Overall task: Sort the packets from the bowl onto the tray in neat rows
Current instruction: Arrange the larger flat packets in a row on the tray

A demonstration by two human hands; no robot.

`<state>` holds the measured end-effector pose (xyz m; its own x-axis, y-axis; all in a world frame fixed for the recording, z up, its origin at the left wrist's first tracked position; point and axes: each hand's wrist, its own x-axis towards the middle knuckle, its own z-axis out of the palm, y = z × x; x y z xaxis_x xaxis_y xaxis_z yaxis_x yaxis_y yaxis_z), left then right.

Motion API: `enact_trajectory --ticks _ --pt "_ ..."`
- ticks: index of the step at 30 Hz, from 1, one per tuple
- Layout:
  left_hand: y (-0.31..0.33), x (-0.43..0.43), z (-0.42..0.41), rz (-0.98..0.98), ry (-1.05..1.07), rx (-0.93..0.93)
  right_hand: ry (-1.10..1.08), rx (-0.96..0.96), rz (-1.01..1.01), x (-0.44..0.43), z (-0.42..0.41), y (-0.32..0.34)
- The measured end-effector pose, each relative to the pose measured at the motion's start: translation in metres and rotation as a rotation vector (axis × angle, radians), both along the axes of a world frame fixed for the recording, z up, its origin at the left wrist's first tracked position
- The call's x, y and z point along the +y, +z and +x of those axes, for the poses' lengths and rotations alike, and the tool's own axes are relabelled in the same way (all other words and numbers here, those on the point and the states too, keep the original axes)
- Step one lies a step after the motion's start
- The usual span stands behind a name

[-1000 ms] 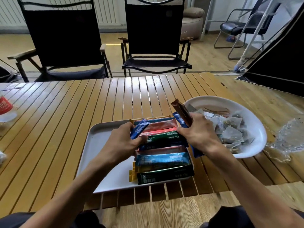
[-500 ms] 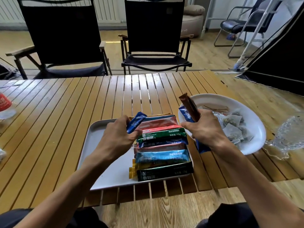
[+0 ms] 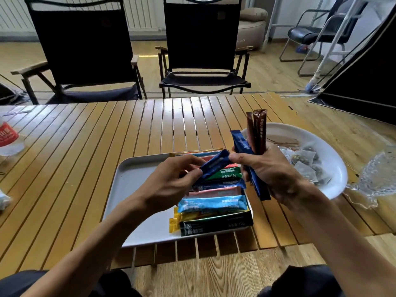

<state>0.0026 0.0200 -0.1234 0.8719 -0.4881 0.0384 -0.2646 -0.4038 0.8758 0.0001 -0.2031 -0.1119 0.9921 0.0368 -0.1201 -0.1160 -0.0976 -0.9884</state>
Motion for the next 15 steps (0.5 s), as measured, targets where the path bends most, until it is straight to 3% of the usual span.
enact_trajectory --ticks 4,7,15 --pt "-0.002 0.015 0.004 -0.058 0.122 0.179 -0.104 -0.046 -0.026 -0.007 0.004 -0.001" --pt "-0.004 0.021 0.006 -0.054 0.164 0.212 -0.103 -0.020 -0.042 -0.012 0.003 0.000" --pt "-0.021 0.012 -0.002 0.346 0.190 -0.224 0.134 0.090 -0.409 -0.014 -0.005 -0.005"
